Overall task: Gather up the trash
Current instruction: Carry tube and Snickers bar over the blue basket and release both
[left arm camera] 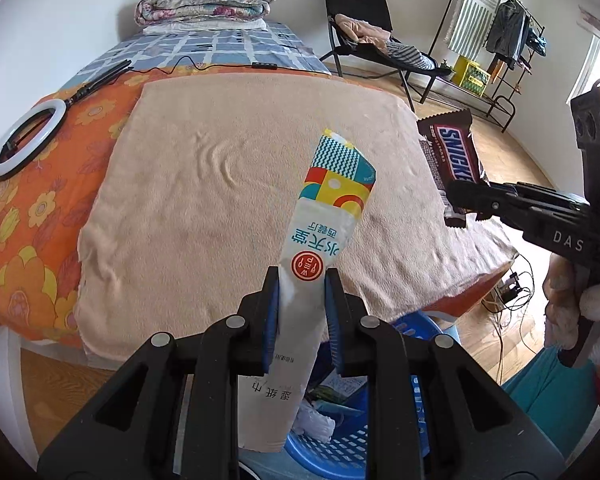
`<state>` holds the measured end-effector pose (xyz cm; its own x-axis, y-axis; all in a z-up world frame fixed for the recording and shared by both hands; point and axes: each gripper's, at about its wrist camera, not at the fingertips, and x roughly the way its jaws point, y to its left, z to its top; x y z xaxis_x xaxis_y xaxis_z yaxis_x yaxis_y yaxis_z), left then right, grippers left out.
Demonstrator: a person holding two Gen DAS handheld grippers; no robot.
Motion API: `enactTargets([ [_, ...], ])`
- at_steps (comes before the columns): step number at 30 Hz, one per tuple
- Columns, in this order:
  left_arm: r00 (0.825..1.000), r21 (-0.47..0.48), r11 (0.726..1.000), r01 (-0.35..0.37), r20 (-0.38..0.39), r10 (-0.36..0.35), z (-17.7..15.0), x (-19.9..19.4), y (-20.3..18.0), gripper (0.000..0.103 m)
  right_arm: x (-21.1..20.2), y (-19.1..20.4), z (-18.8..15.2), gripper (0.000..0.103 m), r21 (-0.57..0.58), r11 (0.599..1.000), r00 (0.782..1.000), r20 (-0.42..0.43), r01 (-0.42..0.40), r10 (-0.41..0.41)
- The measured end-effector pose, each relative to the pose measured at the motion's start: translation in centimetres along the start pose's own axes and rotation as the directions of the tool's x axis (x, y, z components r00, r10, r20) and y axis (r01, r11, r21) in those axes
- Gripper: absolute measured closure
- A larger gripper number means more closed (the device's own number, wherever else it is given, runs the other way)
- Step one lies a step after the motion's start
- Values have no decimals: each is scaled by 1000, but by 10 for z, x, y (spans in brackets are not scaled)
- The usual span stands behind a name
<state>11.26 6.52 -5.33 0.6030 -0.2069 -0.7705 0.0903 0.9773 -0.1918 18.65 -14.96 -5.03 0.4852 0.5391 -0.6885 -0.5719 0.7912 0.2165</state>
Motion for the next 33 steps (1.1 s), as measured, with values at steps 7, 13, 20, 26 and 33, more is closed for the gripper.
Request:
enactTargets([
  [7,998,-9,1000,20,-56,-20,-41,2,-11,83,-12,17,-49,93,-8,1000,999,-45,4,-5],
  [13,993,-7,1000,30,-117,-30,-68,9,-20,83,-15,23,-82,93,-22,1000,996,-83,14,-15],
  [20,981,-12,999,36,-189,-38,-103,19,-23,83,-15,21,-116,93,-10,1000,990,-138,10,-11],
  [26,967,-16,999,39,-250,-42,-121,31,-23,83,-8,19,-134,93,-5,1000,984,-179,7,-8],
  [33,951,-12,999,45,-307,-46,-131,46,-26,83,5,20,-153,93,0,1000,972,-236,2,-2],
])
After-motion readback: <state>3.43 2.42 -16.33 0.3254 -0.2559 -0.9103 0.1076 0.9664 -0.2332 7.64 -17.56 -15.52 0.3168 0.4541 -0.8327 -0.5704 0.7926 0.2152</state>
